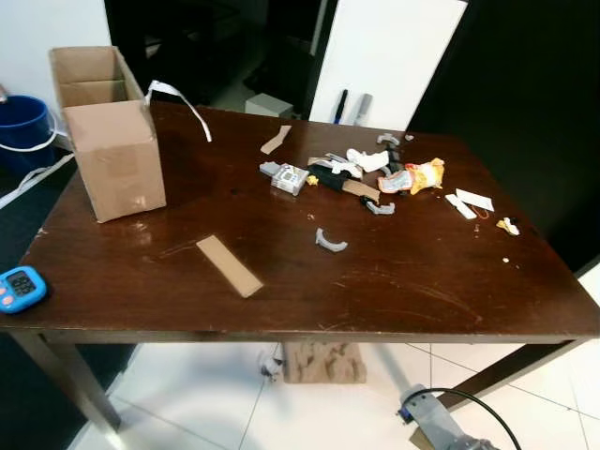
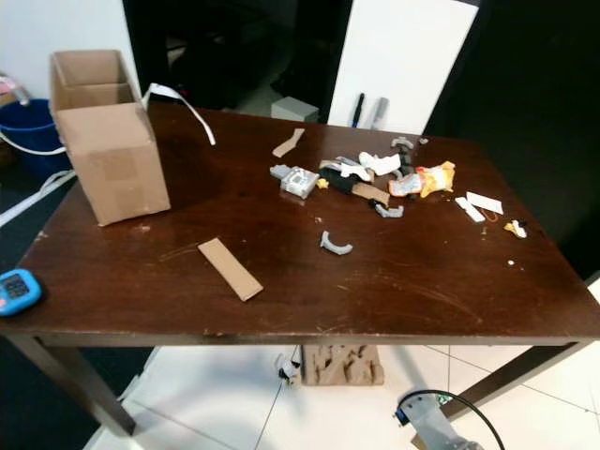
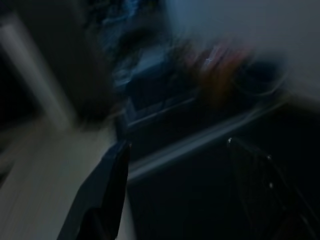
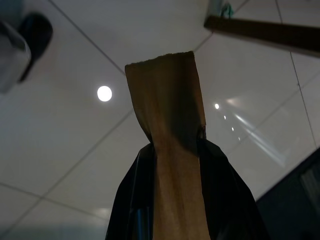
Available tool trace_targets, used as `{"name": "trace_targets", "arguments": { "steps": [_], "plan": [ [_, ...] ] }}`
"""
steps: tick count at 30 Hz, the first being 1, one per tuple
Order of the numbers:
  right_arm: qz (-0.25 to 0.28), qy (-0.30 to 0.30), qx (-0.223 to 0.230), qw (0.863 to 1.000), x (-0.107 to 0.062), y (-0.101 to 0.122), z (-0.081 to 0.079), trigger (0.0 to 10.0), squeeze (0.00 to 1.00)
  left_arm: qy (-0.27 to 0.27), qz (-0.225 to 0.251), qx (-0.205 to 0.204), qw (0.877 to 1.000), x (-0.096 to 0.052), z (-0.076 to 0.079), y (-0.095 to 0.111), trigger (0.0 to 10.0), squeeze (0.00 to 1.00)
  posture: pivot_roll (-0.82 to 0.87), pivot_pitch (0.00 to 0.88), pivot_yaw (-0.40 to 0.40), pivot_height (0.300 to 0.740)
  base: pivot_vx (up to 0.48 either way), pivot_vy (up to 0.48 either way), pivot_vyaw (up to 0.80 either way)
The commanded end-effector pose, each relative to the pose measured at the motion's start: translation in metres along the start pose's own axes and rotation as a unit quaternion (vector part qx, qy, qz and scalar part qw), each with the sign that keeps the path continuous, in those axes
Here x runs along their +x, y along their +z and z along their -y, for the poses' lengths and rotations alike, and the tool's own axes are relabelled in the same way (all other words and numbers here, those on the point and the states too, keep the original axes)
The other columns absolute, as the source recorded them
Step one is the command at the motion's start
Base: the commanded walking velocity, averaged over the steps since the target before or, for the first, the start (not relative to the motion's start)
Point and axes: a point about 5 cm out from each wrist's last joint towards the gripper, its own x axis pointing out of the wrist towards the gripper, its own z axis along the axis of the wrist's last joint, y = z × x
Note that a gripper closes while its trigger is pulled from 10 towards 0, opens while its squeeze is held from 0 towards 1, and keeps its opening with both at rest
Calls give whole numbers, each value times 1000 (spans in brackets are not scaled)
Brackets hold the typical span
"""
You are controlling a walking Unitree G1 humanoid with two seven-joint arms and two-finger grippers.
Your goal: Picking trash to rubbish bin
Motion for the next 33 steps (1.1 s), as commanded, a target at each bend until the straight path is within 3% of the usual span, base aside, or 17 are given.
{"name": "trace_targets", "arguments": {
  "steps": [1,2,4,7,9,10,12,13,14,15,16,17,18,19,27,32,33],
  "plan": [
    [-17,5,15,1000,0,-12,-4,10000,0,-121,115,-11,986,13,46,56,10000,0,221,29,-103,740,0,0,0],
    [-17,5,15,1000,0,-12,-4,10000,0,-121,115,-11,986,13,46,56,10000,0,221,29,-103,740,0,0,0],
    [-21,7,27,999,1,-17,-8,10000,0,-248,212,-96,940,7,105,122,10000,0,198,30,-91,740,0,0,0],
    [-23,7,30,999,1,-19,-8,10000,0,-287,226,-109,924,0,121,134,10000,0,188,31,-83,740,0,0,0],
    [-28,6,38,999,1,-25,-9,10000,0,-367,238,-135,889,-19,151,149,10000,0,179,33,-78,740,0,0,0],
    [-28,6,38,999,1,-25,-9,10000,0,-367,238,-135,889,-19,151,149,10000,0,179,33,-78,740,0,0,0],
    [-30,6,41,999,0,-28,-9,10000,0,-411,235,-144,869,-30,164,153,10000,0,162,36,-74,740,0,0,0],
    [-33,5,44,998,0,-31,-10,10000,0,-476,221,-147,838,-46,181,154,10000,0,153,39,-70,740,0,0,0],
    [-33,5,44,998,0,-31,-10,10000,0,-476,221,-147,838,-46,181,154,10000,0,153,39,-70,740,0,0,0],
    [-39,4,50,998,0,-37,-10,10000,0,-590,198,-136,770,-75,200,150,10000,0,131,42,-66,740,0,0,0],
    [-39,4,50,998,0,-37,-10,10000,0,-590,198,-136,770,-75,200,150,10000,0,131,42,-66,740,0,0,0],
    [-41,4,54,998,0,-39,-10,10000,0,-628,191,-128,744,-85,204,148,10000,0,131,42,-66,740,0,0,0],
    [-41,4,54,998,0,-39,-10,10000,0,-628,191,-128,744,-85,204,148,10000,0,131,42,-66,740,0,0,0],
    [-47,1,59,997,-1,-45,-8,10000,0,-693,170,-71,697,-94,203,137,10000,0,123,43,-66,740,0,0,0],
    [-50,-3,66,997,-2,-49,-4,10000,0,-759,114,50,639,-87,181,118,10000,0,112,38,-69,740,0,0,0],
    [-48,-3,68,997,-2,-48,-3,10000,0,-777,85,93,617,-83,170,113,10000,0,112,38,-69,740,0,0,0],
    [-47,-2,68,997,-2,-48,-3,10000,0,-784,63,132,603,-81,164,109,10000,0,107,33,-70,740,0,0,0]
  ]
}}
